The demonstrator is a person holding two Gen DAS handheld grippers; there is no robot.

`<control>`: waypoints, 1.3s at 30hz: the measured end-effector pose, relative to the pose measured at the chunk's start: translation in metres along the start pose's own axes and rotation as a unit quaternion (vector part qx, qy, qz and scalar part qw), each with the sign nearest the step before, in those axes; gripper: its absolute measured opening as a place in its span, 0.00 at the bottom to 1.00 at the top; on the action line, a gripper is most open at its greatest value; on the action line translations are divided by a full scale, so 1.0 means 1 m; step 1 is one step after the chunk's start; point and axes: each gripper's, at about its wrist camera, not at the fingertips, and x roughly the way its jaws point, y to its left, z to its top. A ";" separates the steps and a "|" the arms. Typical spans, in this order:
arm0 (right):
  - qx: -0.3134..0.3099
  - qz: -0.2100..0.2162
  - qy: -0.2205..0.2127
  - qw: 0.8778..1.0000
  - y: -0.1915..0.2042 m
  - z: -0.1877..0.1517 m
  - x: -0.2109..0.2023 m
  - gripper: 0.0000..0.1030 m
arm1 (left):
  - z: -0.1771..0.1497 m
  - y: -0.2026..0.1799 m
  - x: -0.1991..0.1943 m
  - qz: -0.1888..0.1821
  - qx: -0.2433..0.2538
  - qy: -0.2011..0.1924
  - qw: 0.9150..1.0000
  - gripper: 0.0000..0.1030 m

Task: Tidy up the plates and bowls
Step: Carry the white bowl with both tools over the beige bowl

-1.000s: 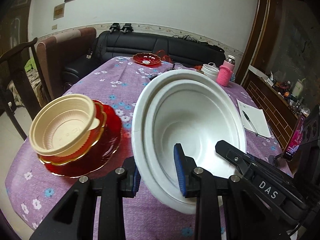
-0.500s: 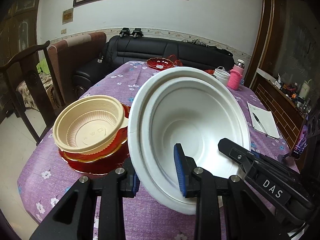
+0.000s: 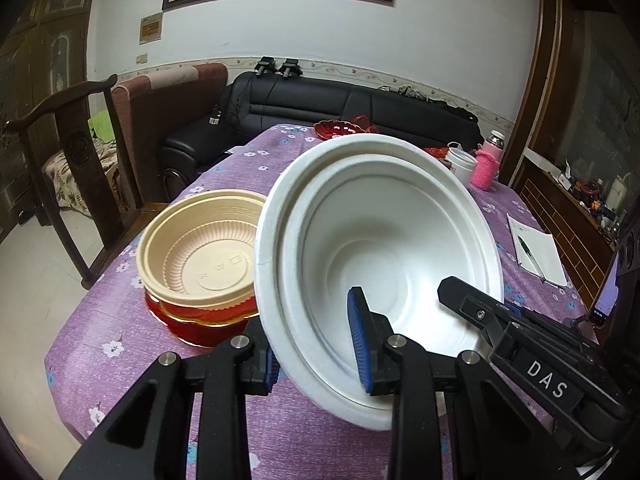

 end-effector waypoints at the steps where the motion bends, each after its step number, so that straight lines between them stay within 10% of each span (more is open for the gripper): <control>1: -0.002 0.000 0.001 1.000 0.002 0.000 0.001 0.22 | 0.000 0.003 0.000 0.000 -0.002 0.000 1.000 0.27; 39: -0.053 0.018 0.075 0.996 0.104 0.060 0.113 0.22 | 0.064 0.119 0.049 0.091 -0.035 0.012 0.995 0.28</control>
